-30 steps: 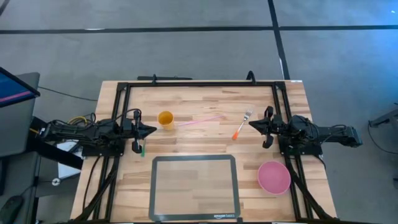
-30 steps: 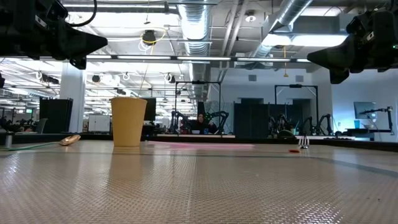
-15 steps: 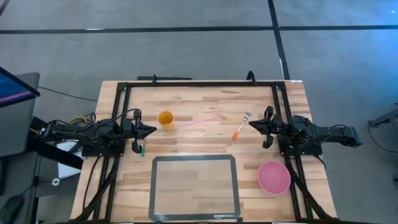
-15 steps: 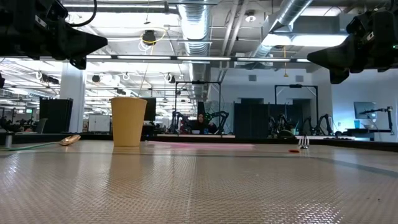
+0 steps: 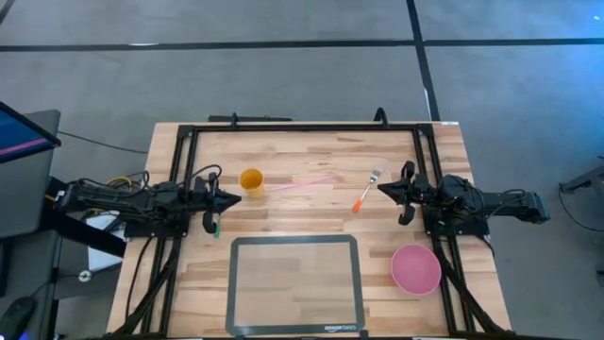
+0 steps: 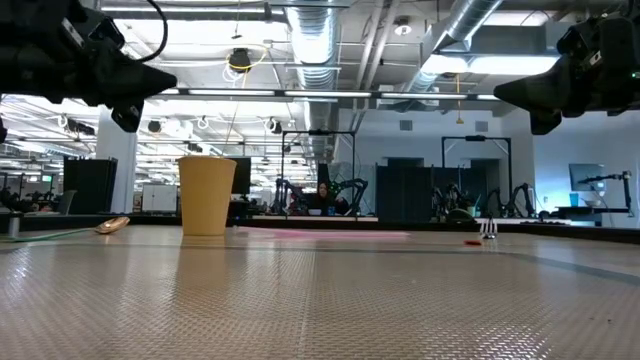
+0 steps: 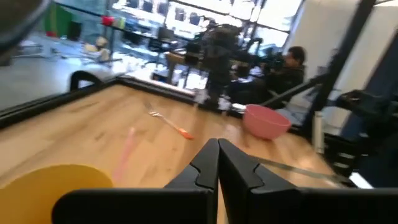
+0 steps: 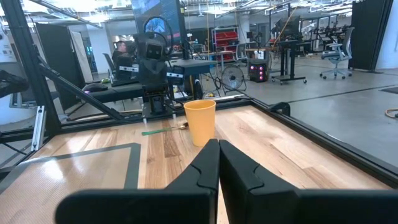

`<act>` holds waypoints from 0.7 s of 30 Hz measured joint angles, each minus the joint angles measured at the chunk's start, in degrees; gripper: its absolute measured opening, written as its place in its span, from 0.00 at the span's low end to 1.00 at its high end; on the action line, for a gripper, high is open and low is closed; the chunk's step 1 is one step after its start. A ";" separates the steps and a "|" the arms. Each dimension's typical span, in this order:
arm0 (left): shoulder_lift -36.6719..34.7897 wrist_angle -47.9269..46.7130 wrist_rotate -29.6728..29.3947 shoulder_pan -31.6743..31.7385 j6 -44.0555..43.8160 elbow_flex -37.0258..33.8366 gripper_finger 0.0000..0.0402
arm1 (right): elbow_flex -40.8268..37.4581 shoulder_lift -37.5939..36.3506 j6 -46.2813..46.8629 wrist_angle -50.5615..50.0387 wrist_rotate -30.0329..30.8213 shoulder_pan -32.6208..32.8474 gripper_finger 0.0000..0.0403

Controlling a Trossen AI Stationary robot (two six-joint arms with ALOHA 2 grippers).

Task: Pick & Place Utensil
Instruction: Put the pink bowl on the transparent mat

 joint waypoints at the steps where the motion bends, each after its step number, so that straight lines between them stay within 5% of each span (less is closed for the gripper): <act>1: 0.69 0.00 -0.09 0.00 -0.46 0.00 0.02 | 0.00 0.01 0.01 0.01 -0.01 0.00 0.00; 21: 8.18 5.90 3.86 -0.02 -3.21 0.00 0.21 | -0.01 -0.01 0.01 0.08 0.01 0.09 0.00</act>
